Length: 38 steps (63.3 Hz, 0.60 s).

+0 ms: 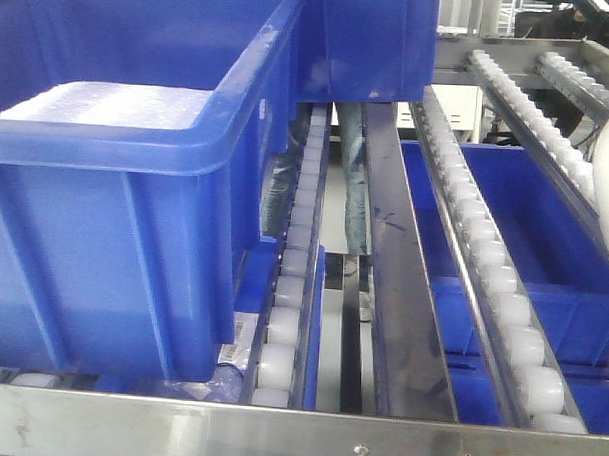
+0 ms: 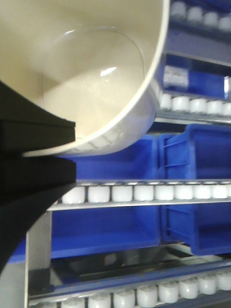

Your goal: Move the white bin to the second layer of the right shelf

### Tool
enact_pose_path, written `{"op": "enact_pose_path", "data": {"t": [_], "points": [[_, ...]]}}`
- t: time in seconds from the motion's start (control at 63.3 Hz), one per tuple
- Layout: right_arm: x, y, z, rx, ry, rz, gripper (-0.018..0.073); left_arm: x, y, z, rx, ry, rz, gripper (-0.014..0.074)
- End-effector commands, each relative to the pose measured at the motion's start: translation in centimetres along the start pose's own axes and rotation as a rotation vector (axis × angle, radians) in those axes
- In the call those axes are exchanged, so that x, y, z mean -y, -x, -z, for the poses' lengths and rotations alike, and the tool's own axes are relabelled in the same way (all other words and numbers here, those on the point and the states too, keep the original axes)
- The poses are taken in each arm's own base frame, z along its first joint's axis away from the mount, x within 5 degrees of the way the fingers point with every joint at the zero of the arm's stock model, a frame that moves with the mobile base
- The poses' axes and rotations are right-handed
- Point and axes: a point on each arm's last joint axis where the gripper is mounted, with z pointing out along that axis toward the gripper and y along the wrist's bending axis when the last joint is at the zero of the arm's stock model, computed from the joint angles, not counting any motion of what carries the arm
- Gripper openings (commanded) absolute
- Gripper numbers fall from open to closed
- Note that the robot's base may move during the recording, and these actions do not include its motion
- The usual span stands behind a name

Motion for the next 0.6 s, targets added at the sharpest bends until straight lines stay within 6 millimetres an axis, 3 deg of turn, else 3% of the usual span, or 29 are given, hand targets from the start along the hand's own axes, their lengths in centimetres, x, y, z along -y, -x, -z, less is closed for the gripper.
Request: {"op": "enact_pose_path", "data": {"t": [0.0, 0.348, 0.585], "points": [[0.3, 2.1, -0.7, 0.053, -0.032, 0.019, 0.0058, 0.0, -0.4, 0.0, 0.06, 0.006, 0.009, 0.0085], [1.4, 6.3, -7.0, -0.171, -0.083, 0.034, 0.0058, 0.0, -0.4, 0.0, 0.06, 0.006, 0.009, 0.0085], [2.1, 6.5, -11.6, -0.33, -0.082, 0.007, 0.0058, 0.0, -0.4, 0.0, 0.06, 0.006, 0.009, 0.0085]]}}
